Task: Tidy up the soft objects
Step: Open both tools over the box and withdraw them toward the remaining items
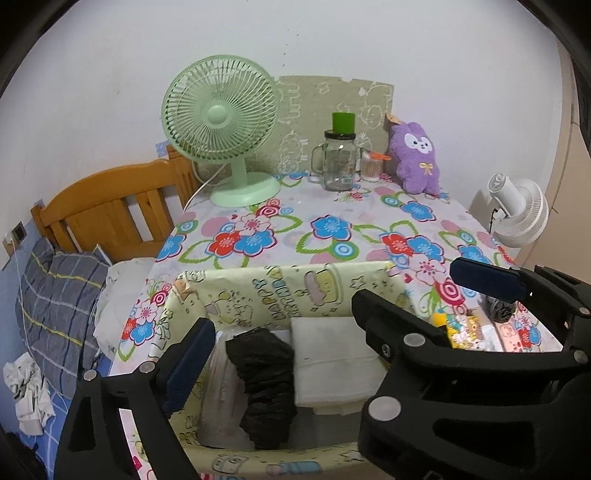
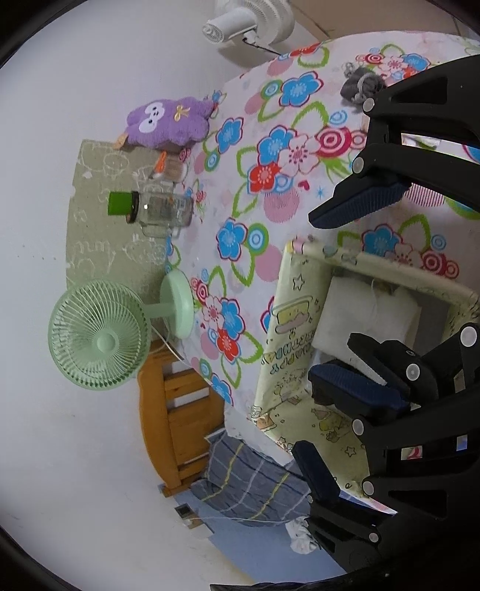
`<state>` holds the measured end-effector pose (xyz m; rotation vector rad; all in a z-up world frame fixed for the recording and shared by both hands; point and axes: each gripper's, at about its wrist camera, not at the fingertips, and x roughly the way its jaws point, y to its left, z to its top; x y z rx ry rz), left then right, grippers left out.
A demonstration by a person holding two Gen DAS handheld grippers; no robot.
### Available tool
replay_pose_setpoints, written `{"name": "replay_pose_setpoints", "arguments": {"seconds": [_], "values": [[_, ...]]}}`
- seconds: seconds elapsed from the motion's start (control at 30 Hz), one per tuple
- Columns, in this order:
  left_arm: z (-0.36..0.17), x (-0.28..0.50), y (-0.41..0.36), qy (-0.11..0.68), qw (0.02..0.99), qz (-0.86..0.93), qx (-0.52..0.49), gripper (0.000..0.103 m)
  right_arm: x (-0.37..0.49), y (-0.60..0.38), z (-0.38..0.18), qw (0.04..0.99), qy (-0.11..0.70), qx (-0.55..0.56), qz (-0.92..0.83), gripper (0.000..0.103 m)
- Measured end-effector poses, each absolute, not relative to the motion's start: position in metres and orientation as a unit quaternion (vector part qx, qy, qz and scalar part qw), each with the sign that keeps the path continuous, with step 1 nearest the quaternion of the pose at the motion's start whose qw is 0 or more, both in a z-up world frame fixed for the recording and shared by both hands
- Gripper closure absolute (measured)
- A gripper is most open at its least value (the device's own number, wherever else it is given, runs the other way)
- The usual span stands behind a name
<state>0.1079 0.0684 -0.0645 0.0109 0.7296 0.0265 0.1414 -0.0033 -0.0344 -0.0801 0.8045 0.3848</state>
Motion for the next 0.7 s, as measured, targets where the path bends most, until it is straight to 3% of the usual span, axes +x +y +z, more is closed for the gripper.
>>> {"name": "replay_pose_setpoints", "arguments": {"seconds": [0.37,0.7], "values": [[-0.05,0.1,0.041,0.338,0.941,-0.009,0.009,0.002,0.129,-0.033,-0.021,0.915,0.369,-0.022,0.158,0.012],[-0.037,0.092,0.016,0.317,0.948,-0.02,0.016,0.0,0.117,-0.061,-0.006,0.926,0.35,-0.012,0.142,0.009]]}}
